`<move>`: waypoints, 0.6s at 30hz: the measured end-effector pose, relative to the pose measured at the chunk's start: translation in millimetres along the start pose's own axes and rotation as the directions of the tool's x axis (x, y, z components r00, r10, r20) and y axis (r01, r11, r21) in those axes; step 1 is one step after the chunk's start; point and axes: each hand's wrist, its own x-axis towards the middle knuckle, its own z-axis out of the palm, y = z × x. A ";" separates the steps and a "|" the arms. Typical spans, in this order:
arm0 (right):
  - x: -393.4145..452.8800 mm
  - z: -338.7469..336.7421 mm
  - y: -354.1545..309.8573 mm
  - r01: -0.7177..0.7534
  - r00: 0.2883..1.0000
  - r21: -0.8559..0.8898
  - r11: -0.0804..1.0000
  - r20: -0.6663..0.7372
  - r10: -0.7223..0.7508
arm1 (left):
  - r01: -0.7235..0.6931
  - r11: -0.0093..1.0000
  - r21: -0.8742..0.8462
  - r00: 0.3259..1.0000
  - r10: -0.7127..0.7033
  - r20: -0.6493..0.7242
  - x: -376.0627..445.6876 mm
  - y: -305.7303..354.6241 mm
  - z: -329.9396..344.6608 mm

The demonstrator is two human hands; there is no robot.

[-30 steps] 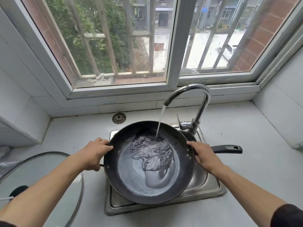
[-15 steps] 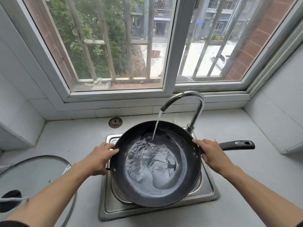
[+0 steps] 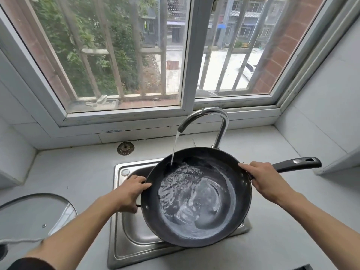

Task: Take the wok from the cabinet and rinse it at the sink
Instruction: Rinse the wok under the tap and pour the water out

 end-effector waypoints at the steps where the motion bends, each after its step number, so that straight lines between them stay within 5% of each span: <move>1: -1.6 -2.3 0.4 -0.002 1.000 -0.005 1.000 -0.001 0.002 | -0.002 1.000 0.012 1.000 0.002 0.002 2.2 2.2 -0.3; 18: -7.9 -23.3 -5.2 -0.057 0.985 -0.179 0.982 -0.172 0.026 | 0.007 1.000 -0.003 0.998 -0.007 -0.060 30.4 11.8 8.3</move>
